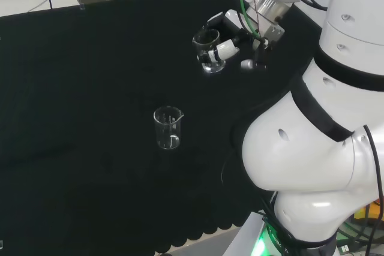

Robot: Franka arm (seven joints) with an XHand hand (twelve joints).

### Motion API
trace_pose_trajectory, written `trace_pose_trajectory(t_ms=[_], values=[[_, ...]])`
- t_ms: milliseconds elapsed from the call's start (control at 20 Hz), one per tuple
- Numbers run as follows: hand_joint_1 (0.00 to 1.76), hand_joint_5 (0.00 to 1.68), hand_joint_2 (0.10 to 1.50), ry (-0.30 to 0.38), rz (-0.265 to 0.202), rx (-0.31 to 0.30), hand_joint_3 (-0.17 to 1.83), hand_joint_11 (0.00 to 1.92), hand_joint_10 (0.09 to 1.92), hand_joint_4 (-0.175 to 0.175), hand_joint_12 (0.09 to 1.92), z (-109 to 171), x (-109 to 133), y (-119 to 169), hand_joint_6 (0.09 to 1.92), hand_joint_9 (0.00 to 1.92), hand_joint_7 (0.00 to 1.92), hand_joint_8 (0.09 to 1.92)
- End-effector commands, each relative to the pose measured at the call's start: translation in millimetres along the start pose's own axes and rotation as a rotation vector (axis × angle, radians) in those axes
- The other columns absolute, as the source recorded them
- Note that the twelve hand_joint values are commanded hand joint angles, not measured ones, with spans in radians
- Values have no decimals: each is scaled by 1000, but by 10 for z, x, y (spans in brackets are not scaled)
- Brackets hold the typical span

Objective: Pour the water from the handheld beaker into the one on the table.

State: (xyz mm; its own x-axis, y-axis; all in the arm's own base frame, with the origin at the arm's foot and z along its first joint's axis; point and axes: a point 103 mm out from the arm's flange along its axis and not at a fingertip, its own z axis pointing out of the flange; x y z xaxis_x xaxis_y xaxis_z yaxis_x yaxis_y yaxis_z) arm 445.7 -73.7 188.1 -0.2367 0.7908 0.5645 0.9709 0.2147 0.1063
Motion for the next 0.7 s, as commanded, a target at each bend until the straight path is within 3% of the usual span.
trace_pose_trajectory(t_ms=[50, 250, 700], values=[[1319, 1266, 527, -41, -12, 57, 881, 1370, 505, -175, 817, -106, 130, -523, 763, 1660, 1326, 733], [1318, 1258, 519, -74, -16, 97, 904, 1364, 547, -175, 830, -46, 231, -746, 790, 1643, 1317, 761], [1315, 1241, 509, -196, -44, 219, 940, 1346, 623, -175, 860, 87, 399, -937, 842, 1615, 1298, 816]])
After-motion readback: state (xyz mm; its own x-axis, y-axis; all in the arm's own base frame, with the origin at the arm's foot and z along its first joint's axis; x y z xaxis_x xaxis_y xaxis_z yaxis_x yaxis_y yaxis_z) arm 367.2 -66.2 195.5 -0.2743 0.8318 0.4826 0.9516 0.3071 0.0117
